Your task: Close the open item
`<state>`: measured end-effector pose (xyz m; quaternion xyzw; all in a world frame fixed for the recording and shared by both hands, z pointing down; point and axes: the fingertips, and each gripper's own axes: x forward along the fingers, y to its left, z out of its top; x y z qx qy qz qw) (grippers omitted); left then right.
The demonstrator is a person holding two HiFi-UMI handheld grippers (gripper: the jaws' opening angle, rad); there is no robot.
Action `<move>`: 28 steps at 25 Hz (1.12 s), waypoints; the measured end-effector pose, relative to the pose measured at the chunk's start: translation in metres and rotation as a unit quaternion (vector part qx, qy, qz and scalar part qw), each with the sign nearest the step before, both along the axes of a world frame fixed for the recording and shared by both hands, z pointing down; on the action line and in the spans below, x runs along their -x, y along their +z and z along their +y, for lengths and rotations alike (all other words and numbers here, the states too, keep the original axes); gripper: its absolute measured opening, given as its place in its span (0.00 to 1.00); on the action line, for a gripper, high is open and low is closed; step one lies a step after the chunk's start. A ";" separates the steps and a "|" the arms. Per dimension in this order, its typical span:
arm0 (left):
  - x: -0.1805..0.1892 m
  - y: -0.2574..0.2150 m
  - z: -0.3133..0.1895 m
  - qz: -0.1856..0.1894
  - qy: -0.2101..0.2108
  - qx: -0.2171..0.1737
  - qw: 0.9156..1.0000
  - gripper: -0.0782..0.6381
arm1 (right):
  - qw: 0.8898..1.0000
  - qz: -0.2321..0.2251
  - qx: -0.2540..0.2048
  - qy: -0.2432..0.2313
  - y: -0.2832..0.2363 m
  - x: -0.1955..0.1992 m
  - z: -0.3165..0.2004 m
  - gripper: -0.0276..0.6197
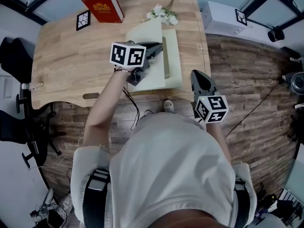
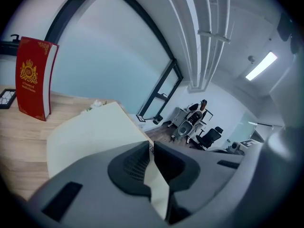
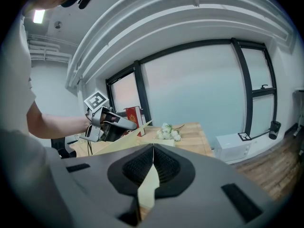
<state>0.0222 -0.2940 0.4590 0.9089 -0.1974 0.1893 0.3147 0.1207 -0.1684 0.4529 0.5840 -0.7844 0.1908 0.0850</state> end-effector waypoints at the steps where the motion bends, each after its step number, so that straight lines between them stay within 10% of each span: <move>1: -0.001 0.002 -0.001 -0.003 -0.001 0.000 1.000 0.17 | 1.000 0.000 0.001 0.001 0.000 -0.001 0.000 0.07; 28: -0.038 0.074 0.005 -0.078 0.033 0.033 0.996 0.15 | 1.000 -0.005 0.020 0.013 0.015 -0.016 -0.009 0.07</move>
